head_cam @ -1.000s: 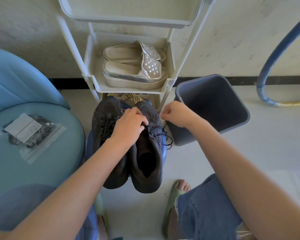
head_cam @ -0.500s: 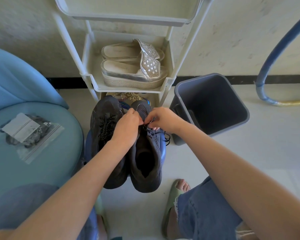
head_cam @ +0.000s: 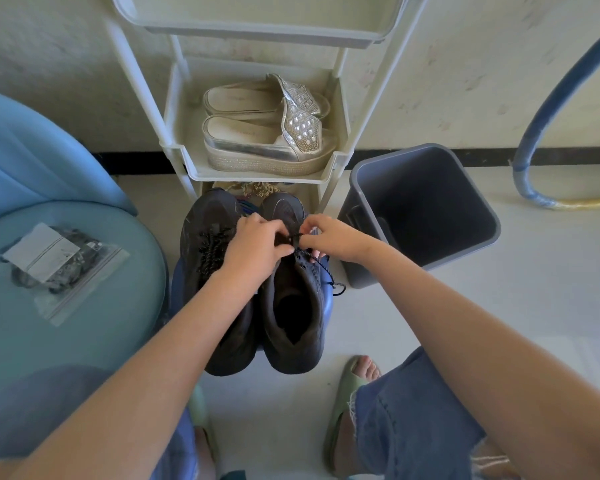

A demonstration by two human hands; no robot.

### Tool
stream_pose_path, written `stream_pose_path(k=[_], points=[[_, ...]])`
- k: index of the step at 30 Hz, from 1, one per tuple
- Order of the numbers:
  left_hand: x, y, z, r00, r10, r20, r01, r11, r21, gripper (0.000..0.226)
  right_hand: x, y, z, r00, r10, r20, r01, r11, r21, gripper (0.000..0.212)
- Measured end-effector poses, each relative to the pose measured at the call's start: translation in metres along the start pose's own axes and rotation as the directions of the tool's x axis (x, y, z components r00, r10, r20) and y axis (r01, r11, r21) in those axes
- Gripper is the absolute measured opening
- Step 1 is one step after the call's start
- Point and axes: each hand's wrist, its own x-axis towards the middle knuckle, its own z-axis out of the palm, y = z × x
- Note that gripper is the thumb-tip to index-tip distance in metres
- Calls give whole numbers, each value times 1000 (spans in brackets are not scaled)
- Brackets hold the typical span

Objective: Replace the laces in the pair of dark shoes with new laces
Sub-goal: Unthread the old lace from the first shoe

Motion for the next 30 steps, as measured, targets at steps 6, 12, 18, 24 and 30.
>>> stream_pose_path(k=[6,12,18,24,30], points=[[-8,-4,0,947,-308,-90,174,729,-661,13,2,2,-2,972,180,-155,-159,978,136,23],[2,-2,-13,852,-471,228,435,396,-809,31,1,2,-5,916,398,-52,-261,688,677,39],[-2,-1,-1,997,-24,-75,-2,943,-334,22,5,-2,-2,928,278,-246,-145,882,449,36],[-3,-2,5,955,-290,-69,163,700,-696,29,1,-1,-8,834,552,15,-326,470,820,68],[-6,5,5,978,-180,-102,110,869,-483,22,6,-4,-15,810,495,-313,-66,609,790,50]])
